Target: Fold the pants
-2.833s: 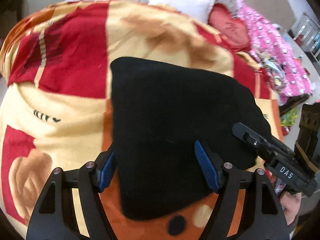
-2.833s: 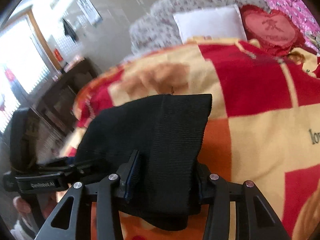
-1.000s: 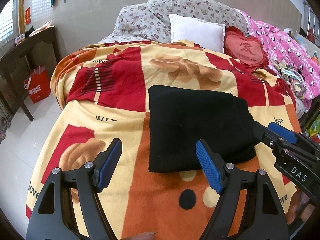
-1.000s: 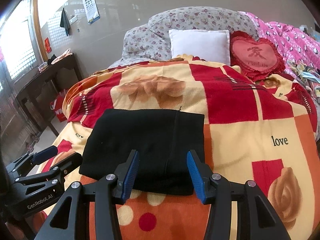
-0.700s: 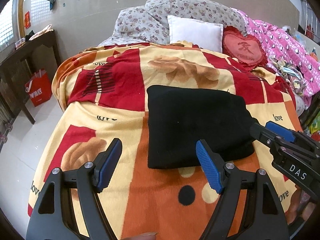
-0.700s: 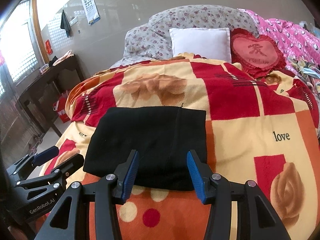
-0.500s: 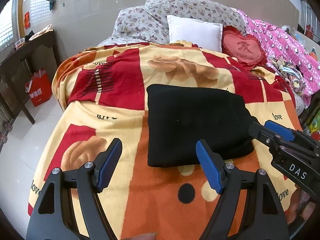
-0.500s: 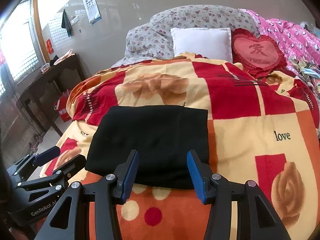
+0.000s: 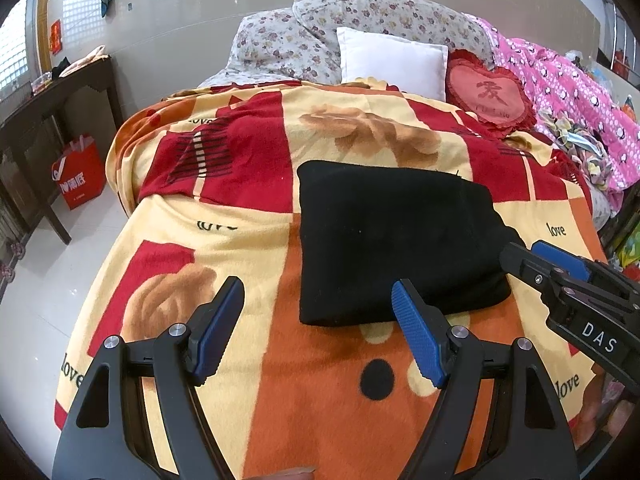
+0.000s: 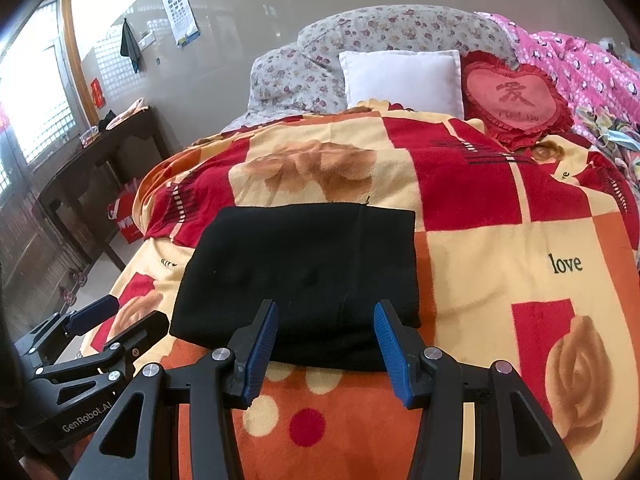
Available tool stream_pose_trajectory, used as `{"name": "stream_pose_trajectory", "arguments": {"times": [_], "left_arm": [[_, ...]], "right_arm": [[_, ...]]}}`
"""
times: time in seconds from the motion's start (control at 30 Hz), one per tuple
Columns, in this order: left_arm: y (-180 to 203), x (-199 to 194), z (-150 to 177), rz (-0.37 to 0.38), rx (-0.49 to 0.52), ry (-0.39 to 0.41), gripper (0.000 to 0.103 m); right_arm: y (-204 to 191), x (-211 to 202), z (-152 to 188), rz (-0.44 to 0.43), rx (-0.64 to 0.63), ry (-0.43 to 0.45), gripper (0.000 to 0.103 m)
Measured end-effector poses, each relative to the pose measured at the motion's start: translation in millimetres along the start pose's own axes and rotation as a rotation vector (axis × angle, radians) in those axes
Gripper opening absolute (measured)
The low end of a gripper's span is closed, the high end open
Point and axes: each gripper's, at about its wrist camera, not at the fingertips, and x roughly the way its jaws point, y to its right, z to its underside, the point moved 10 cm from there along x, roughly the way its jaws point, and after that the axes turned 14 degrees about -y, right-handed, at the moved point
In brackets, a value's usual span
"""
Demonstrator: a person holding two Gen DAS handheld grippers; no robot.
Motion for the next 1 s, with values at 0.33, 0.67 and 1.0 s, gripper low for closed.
{"name": "stream_pose_trajectory", "arguments": {"times": [0.33, 0.67, 1.0], "left_arm": [[0.2, 1.7, 1.5, 0.0, -0.001, -0.003, 0.077], [2.0, 5.8, 4.2, -0.002, 0.002, -0.017, 0.077], [1.7, 6.0, 4.4, 0.0, 0.001, -0.017, 0.077]], "right_arm": [[0.2, 3.4, 1.1, -0.002, 0.003, -0.01, 0.048], [0.2, 7.2, 3.0, -0.008, 0.006, -0.019, 0.048], [3.6, 10.1, 5.6, -0.007, 0.008, -0.029, 0.048]]}}
